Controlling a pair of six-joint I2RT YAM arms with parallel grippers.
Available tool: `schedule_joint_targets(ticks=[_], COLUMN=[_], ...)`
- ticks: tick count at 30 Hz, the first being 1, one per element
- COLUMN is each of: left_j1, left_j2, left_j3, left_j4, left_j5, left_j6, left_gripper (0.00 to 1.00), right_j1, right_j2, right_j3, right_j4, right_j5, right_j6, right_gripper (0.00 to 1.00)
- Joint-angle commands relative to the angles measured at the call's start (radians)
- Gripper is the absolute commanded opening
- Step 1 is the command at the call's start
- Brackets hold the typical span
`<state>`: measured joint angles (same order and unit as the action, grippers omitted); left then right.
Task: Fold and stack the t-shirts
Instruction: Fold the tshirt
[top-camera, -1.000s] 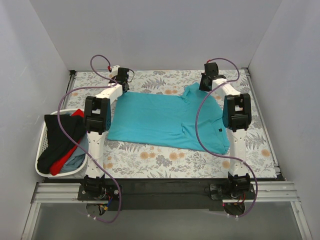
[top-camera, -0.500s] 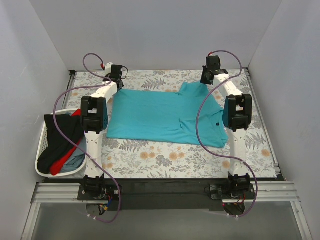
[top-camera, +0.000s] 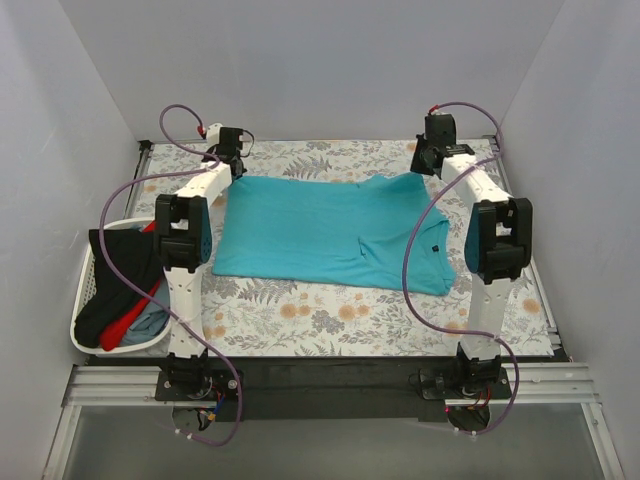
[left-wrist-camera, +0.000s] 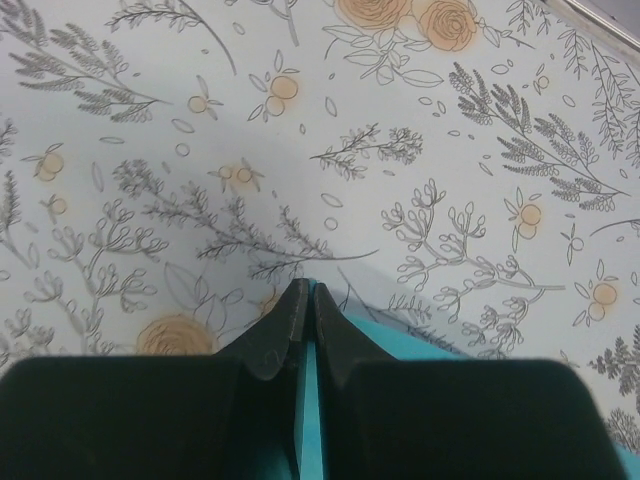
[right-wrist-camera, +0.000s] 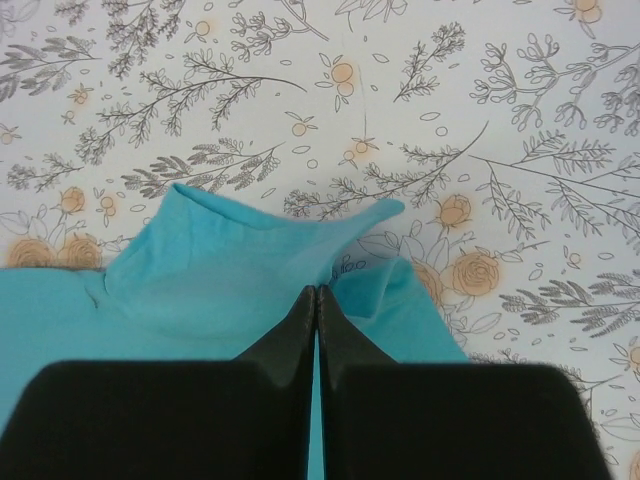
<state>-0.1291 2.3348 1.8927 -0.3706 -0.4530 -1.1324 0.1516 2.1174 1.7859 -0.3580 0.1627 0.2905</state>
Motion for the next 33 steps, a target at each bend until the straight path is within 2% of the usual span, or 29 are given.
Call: schedule_joint_targets(ticks=[1,10,17,23,33], left_j1=[0.013,0.023,0.037,0.043,0.049], left_j2=[-0.159,-0.316,-0.405,-0.459,-0.492], left_j3=[-0.061,-0.259,-0.398,-0.463,-0.507], left_j4=[-0.022,-0.033,-0.062,-0.071,-0.083], left_j5=[-0.030,-0.032,-0.013,-0.001,0.016], left_j6=[-0.033,-0.084,-0.135,-0.161,-0.167], left_gripper=[0.00,0.00,0.00,0.00,0.00], right_j1=[-0.004,-0.004,-0.003,-0.001,0.005], right_j2=[-0.129,-0.351,-0.487,-0.580,-0.669], right_j3=[-0.100,-0.419,-0.589,-0.701,-0.796], right_j4=[0.071,0.142,0.171,0.191,0.202], right_j5=[0.012,-0.018,-0.032,-0.041,-0.052], right_j6=[0.022,0.062,0.078,0.087,0.093], right_gripper=[0.01,0.01,0.01,0.01,0.01])
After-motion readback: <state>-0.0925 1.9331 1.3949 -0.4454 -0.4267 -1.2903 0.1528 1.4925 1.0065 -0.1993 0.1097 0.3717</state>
